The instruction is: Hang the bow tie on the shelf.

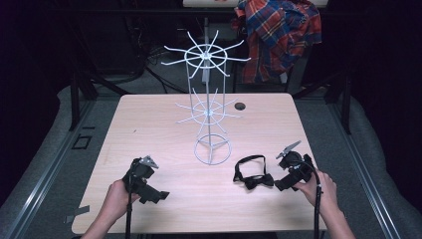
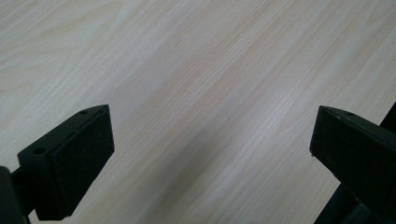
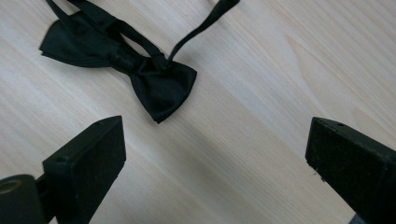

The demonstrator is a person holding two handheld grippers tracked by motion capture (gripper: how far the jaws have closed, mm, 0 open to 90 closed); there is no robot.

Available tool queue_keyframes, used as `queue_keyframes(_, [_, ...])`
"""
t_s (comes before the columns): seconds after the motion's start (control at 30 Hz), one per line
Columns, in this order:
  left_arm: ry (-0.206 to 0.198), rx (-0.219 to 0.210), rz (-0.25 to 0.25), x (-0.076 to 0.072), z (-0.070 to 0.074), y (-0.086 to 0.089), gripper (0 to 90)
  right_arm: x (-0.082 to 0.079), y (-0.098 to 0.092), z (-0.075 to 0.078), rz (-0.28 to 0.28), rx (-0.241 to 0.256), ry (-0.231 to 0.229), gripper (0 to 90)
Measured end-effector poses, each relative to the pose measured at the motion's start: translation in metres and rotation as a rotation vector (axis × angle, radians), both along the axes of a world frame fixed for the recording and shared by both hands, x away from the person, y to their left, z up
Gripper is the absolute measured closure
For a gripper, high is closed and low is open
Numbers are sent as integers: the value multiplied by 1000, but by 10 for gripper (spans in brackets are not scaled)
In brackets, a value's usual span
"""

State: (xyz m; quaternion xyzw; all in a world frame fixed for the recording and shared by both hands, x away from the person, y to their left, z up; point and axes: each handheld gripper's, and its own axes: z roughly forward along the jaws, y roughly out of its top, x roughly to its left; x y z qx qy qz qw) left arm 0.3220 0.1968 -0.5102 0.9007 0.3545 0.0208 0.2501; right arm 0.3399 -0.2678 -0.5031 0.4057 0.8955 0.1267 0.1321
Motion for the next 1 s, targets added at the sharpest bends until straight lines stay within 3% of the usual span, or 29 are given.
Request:
queue_keyframes(0.1, [0,0,0,0,0,-1,0,0,0,-2,-11,28,14,31])
queue_keyframes(0.13, [2,1,-3,0,-1,-2,0,1,-1,-1,-12,4,16,28])
queue_keyframes(0.4, [3,6,-3,-1,-1,-1,0,6,-10,-2,-72,71,31,15])
queue_keyframes(0.57, [1,3,-3,-1,-1,-2,0,8,-13,-3,-90,73,48,11])
queue_keyframes(0.6, [0,4,-4,-1,-1,-2,0,9,-14,-4,-107,108,73,3])
queue_keyframes(0.63, [0,4,-4,-1,-1,-2,0,10,-14,-4,-117,133,71,2])
queue_keyframes(0.7, [5,6,-7,-1,-1,-2,0,10,-11,0,-125,159,69,0])
queue_keyframes(0.83, [2,6,-4,-1,-2,-2,0,9,-2,2,-115,153,49,0])
queue_keyframes(0.9, [2,6,-4,-1,-2,-2,0,10,0,2,-112,158,58,0])
queue_keyframes(0.93, [4,7,-4,-1,-2,-3,0,12,4,0,-122,196,75,3])
queue_keyframes(1.0, [6,15,-3,0,-2,-4,0,14,9,-1,-125,206,83,16])
